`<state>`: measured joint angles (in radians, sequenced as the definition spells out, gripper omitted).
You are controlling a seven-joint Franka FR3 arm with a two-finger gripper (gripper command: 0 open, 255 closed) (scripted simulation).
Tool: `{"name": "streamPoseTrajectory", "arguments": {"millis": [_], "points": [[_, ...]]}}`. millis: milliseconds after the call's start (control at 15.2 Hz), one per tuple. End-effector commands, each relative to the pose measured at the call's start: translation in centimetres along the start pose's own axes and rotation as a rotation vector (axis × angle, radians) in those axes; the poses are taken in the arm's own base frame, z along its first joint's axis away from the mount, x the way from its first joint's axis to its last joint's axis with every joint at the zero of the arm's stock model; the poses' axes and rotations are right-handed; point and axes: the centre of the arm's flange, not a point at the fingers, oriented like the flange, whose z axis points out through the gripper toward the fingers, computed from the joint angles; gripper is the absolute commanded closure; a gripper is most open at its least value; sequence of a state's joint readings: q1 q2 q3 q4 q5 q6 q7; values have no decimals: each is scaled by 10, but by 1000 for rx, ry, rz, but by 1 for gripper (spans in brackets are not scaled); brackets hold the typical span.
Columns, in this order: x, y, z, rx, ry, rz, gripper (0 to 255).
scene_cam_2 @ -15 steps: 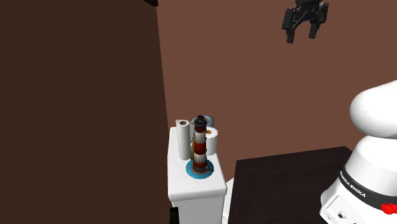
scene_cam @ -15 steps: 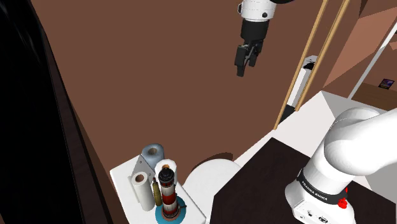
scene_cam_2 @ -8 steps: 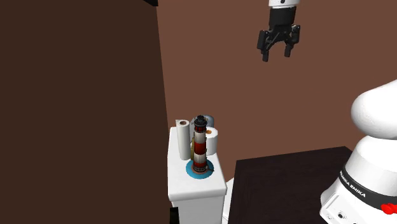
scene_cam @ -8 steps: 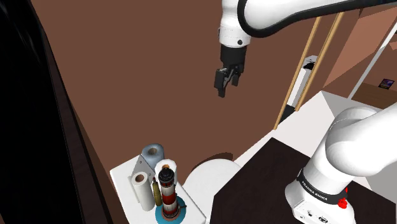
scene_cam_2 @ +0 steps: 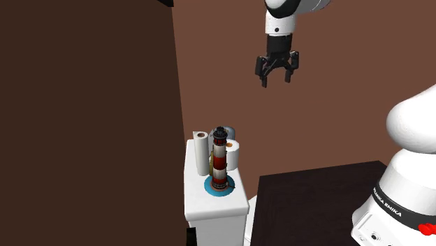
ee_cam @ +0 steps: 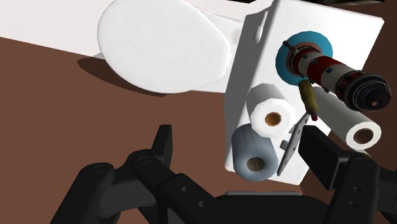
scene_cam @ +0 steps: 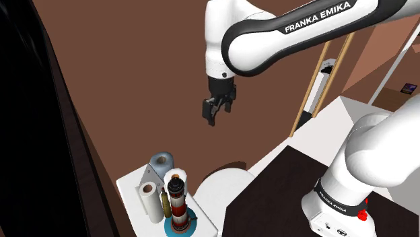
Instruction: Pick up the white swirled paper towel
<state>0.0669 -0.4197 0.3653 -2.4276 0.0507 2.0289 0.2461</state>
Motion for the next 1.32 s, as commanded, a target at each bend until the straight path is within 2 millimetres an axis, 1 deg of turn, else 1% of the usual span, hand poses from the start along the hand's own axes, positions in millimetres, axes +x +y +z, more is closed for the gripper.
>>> {"name": "streamPoseTrajectory", "arguments": {"millis": [0,1254], "points": [[5,-19,15,5,-2,3,0],[79,-206,159,48,-27,15,0]]}}
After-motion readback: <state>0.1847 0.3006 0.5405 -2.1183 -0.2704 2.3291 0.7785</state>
